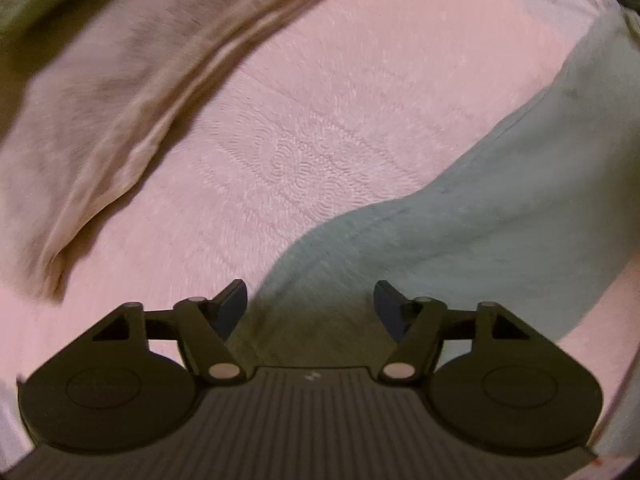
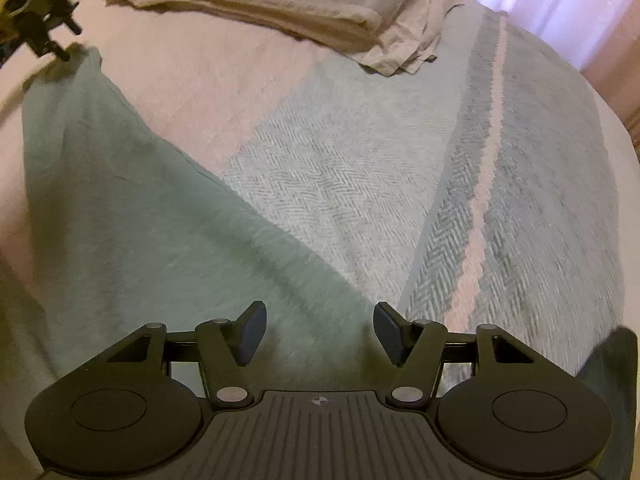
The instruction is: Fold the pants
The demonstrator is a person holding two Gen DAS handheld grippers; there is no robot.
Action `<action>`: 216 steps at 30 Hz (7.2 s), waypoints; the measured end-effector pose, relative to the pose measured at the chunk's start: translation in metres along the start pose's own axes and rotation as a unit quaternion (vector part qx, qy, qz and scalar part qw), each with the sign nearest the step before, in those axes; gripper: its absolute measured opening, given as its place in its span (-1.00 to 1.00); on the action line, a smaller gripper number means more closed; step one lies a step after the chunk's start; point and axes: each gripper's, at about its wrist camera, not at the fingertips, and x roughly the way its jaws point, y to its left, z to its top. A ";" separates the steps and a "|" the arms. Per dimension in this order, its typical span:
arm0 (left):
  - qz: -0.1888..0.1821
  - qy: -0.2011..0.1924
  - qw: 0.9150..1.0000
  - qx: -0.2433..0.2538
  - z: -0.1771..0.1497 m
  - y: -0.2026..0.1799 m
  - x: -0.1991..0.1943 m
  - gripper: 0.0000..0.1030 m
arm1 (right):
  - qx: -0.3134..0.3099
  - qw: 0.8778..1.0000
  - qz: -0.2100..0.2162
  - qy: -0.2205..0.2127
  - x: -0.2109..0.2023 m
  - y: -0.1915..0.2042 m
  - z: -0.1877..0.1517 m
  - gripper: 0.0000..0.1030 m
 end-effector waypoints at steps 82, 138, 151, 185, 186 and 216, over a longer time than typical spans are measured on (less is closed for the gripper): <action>0.151 0.094 0.984 -0.031 -0.336 -0.390 -0.191 -0.85 | 0.031 0.990 -0.136 0.005 -0.134 0.169 -0.324 -0.24; 0.003 -0.130 0.991 -0.030 -0.388 -0.316 -0.192 -0.46 | -0.176 0.970 0.127 -0.107 -0.042 0.629 -0.048 -0.37; 0.010 -0.114 0.979 0.170 -0.402 -0.329 -0.182 -0.77 | -0.189 0.970 0.123 -0.094 -0.040 0.650 -0.037 -0.98; -0.035 -0.137 0.989 0.030 -0.165 -0.321 -0.184 -0.64 | 0.349 0.929 -0.113 -0.047 -0.099 0.283 -0.203 -0.19; -0.035 -0.138 0.989 0.027 -0.143 -0.327 -0.177 -0.64 | 0.361 0.924 -0.116 -0.047 -0.093 0.259 -0.215 -0.19; -0.315 -0.043 0.905 -0.283 0.124 -0.328 0.001 -0.85 | 0.303 0.952 -0.016 -0.036 -0.043 0.100 -0.280 -0.21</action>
